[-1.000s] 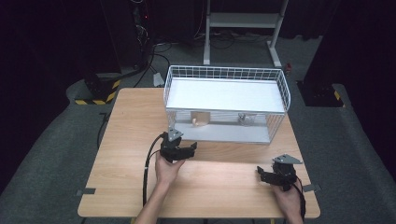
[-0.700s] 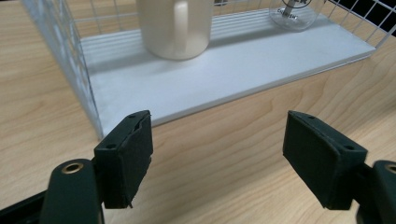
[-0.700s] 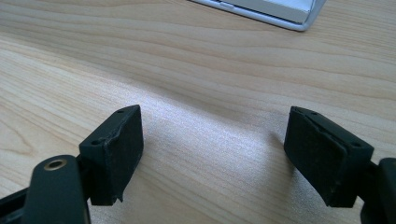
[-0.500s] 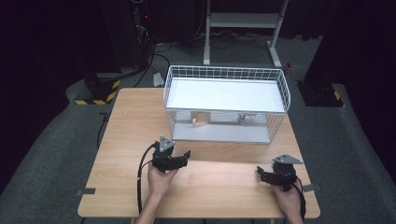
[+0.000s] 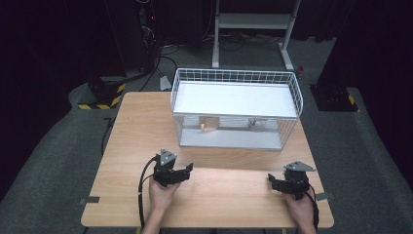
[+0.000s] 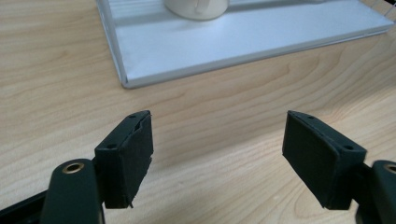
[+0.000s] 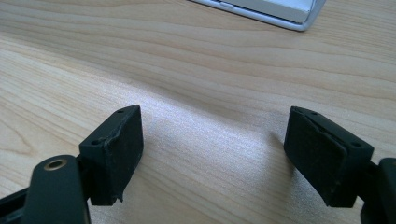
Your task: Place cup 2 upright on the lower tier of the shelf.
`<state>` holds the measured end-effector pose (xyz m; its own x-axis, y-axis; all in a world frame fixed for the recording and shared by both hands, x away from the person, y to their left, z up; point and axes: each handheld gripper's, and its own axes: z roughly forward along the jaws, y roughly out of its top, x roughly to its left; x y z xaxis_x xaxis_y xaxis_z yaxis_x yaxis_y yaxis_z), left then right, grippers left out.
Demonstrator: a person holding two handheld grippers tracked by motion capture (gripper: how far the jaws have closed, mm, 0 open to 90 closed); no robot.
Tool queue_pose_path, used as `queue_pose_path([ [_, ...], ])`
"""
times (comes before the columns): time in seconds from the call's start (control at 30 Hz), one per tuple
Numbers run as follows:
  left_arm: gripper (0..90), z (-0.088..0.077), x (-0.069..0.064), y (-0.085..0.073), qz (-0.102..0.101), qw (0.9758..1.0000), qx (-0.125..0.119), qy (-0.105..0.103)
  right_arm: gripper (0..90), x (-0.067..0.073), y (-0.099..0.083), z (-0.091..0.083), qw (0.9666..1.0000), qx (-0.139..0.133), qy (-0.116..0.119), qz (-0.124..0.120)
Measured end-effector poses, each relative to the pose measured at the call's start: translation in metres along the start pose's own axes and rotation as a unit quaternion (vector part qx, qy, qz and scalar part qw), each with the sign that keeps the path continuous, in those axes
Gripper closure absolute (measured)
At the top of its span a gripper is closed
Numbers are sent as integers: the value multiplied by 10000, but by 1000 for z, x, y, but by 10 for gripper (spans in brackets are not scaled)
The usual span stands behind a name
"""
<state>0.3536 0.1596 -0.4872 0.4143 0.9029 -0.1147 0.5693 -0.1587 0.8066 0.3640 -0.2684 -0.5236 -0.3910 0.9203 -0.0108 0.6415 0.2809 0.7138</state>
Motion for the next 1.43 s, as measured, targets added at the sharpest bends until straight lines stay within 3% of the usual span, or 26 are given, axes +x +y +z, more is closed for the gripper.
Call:
queue_pose_path([
  [0.17, 270, -4, 3, -8, -25, 10000, -40, 86, 201, 0, 0, 0, 10000, 0, 0, 1],
  [0.57, 272, -1, 14, -24, -151, 9991, 241, 312, 201, 0, 0, 0, 10000, 0, 1, 1],
  [0.73, 271, 1, 16, -29, -116, 9985, 307, 433, 201, 0, 0, 0, 10000, -1, 0, 0],
  [0.97, 270, 7, 22, -38, -124, 9960, 545, 702, 201, 0, 0, 0, 10000, -1, 0, 0],
  [1.03, 270, 7, 23, -40, -161, 9959, 470, 752, 201, 0, 0, 0, 10000, 1, 1, 6],
  [1.17, 254, 8, 21, -42, -5, 9933, 492, 1046, 201, 0, 0, 0, 10000, -2, -1, -1],
  [1.43, 203, 8, 21, -42, -118, 9920, 536, 1141, 201, 0, 0, 0, 10000, -2, -1, -2],
])
